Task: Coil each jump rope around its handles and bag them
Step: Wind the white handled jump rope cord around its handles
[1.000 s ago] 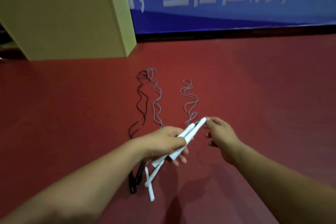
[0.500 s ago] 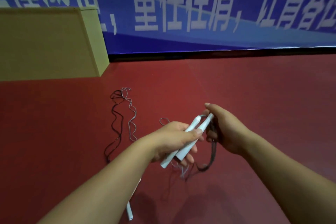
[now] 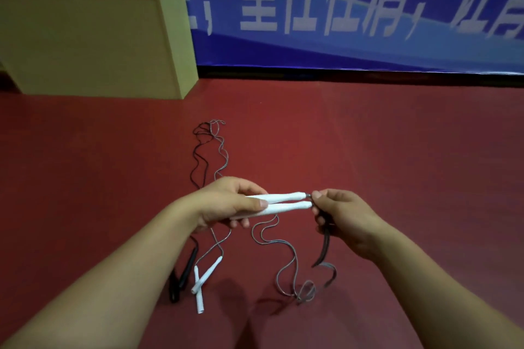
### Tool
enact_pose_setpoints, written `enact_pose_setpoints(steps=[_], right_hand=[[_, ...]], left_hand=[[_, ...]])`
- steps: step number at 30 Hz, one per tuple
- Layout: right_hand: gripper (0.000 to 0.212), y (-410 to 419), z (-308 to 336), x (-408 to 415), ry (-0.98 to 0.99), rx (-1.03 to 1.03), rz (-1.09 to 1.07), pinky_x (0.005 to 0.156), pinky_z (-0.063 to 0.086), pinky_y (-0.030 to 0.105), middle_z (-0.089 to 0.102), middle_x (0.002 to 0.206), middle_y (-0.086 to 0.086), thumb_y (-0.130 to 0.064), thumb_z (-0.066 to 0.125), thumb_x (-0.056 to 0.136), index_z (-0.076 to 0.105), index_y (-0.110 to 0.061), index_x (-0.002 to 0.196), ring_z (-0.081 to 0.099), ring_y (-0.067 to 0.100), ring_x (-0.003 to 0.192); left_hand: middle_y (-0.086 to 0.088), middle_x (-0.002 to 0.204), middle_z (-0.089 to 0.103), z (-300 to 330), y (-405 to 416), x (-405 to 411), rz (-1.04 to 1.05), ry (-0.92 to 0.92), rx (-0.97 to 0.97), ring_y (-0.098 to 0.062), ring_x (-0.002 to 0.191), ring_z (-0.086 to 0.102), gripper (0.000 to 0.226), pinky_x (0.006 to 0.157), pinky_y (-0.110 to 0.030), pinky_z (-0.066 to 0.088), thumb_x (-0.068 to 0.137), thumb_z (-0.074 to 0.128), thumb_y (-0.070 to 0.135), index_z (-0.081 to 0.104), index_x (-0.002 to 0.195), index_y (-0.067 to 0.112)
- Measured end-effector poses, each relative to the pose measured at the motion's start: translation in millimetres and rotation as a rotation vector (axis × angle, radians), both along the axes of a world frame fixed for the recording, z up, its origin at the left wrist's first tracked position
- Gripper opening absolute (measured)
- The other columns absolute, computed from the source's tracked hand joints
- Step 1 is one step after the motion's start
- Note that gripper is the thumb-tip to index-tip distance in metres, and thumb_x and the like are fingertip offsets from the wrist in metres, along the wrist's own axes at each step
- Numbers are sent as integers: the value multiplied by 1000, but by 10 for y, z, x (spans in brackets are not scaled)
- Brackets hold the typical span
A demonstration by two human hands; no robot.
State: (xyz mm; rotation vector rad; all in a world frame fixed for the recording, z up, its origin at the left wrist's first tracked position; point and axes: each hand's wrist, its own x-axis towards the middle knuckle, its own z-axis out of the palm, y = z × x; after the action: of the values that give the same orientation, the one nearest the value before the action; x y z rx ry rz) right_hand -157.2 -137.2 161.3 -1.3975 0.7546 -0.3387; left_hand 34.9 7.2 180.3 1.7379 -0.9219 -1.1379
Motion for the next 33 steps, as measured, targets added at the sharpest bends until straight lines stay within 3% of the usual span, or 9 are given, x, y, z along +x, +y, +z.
enact_pose_setpoints(steps=[6, 10, 13, 17, 19, 23, 28, 31, 33], right_hand=[[18, -59, -58, 124, -103, 79, 14, 57, 42, 27, 58, 66, 1, -10, 53, 98, 63, -9, 84, 44, 12, 55], [14, 35, 44, 216, -162, 117, -3, 59, 42, 29, 60, 63, 1, -8, 54, 97, 64, -8, 86, 46, 11, 54], [14, 96, 146, 235, -207, 129, -27, 57, 44, 28, 60, 61, 1, -7, 56, 96, 64, -9, 85, 47, 11, 52], [15, 121, 204, 118, -226, 160, -21, 57, 46, 26, 60, 64, 2, -7, 54, 97, 64, -10, 87, 48, 11, 54], [14, 141, 211, 49, -225, 205, -6, 61, 46, 27, 61, 66, 2, -7, 53, 97, 64, -9, 89, 49, 11, 54], [13, 246, 166, -38, -149, 202, 98, 67, 44, 31, 64, 72, 4, -8, 53, 97, 63, -12, 90, 52, 13, 57], [12, 376, 230, -62, -123, 154, 163, 65, 47, 33, 68, 79, 15, -9, 53, 95, 61, -12, 86, 57, 21, 60], [12, 398, 281, -27, -109, 105, 177, 62, 48, 30, 68, 78, 16, -11, 52, 97, 60, -11, 87, 58, 21, 60], [14, 407, 273, 19, -88, 81, 179, 58, 47, 28, 67, 75, 15, -12, 50, 99, 59, -11, 88, 59, 20, 59]], left_hand=[[-6, 69, 62, 63, -97, 15, 520, 173, -185, -9, 45, 50, 8, 41, -17, 39, 86, 72, 10, 65, 85, 12], [1, 66, 50, 78, -195, -145, 807, 452, -392, -5, 47, 46, 13, 43, -14, 39, 88, 71, 17, 58, 86, 14], [-1, 74, 55, 115, -144, -356, 809, 607, -467, -9, 60, 52, 11, 52, -18, 47, 91, 67, 19, 58, 96, 15], [-3, 116, 62, 98, -5, -602, 759, 574, -338, -16, 98, 59, 41, 67, -26, 46, 93, 62, 33, 57, 128, 12], [2, 126, 59, 69, 96, -661, 694, 544, -255, -15, 109, 59, 43, 73, -27, 45, 95, 58, 40, 56, 131, 17], [4, 111, 65, -4, 186, -739, 545, 589, -204, -14, 106, 62, 30, 83, -32, 46, 95, 59, 38, 61, 119, 20], [-10, 111, 63, -75, 96, -765, 497, 595, -269, -26, 100, 54, 30, 91, -38, 46, 93, 64, 28, 68, 116, 8], [-9, 106, 73, -33, 45, -662, 536, 666, -385, -26, 94, 64, 12, 97, -43, 45, 99, 54, 12, 59, 109, 10], [-11, 105, 73, 21, 29, -552, 554, 693, -457, -24, 96, 70, 14, 94, -42, 50, 101, 49, 7, 54, 113, 11]])
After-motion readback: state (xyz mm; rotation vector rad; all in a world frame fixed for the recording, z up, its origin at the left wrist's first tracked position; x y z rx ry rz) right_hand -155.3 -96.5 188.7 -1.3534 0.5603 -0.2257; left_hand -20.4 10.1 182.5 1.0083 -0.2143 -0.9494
